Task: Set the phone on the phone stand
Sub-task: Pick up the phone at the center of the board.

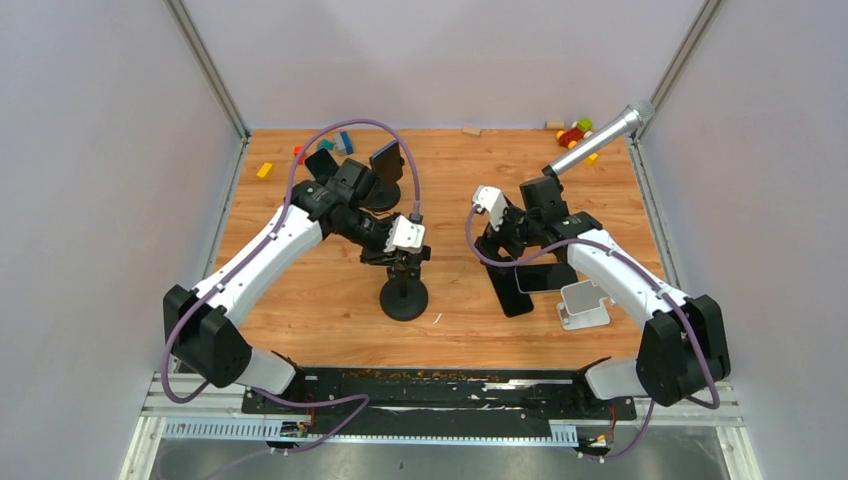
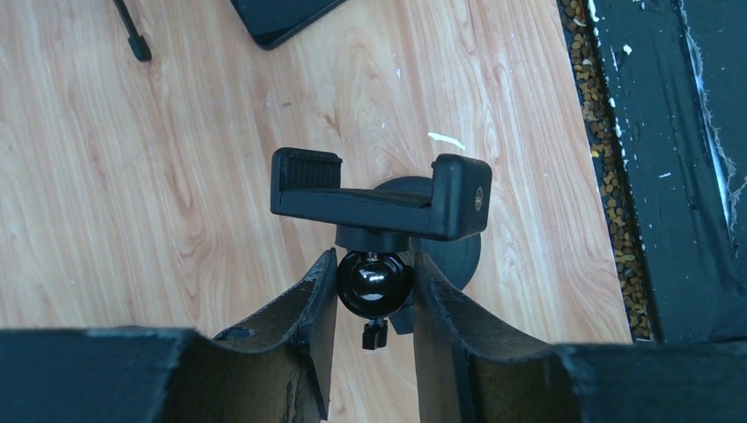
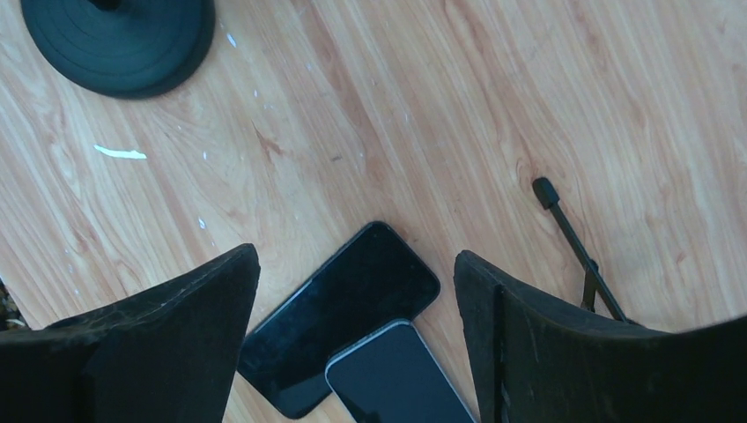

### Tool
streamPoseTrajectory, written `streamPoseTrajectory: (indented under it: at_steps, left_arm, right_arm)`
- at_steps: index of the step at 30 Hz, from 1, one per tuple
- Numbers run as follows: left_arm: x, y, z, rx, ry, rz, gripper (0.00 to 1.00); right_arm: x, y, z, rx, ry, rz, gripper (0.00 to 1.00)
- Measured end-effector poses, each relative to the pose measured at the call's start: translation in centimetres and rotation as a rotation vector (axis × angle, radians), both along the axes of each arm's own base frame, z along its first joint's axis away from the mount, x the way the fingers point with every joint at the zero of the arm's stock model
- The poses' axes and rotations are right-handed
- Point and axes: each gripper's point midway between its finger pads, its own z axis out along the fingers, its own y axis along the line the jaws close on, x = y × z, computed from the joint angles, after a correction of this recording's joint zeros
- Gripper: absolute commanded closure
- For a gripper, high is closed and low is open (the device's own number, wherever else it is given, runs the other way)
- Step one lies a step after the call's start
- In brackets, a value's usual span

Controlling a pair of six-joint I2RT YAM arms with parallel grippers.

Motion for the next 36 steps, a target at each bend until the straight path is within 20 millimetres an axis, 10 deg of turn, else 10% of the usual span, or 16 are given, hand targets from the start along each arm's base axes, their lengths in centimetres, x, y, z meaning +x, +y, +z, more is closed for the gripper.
streamPoseTrajectory:
  at_steps: [14, 36]
  left_arm:
    - [0.8, 1.4, -0.6, -0.015, -0.049, 0.09, 0.02]
    - [2.5, 3.0, 1.4, -0.013, -0.115, 0.243, 0.0]
  right_arm:
    - [-1.9, -6.1, -5.3, -0.37, 0.108, 0.088, 0.0]
    - [-2.6, -12.2, -9.2, -0.654, 0.217, 0.307, 0.0]
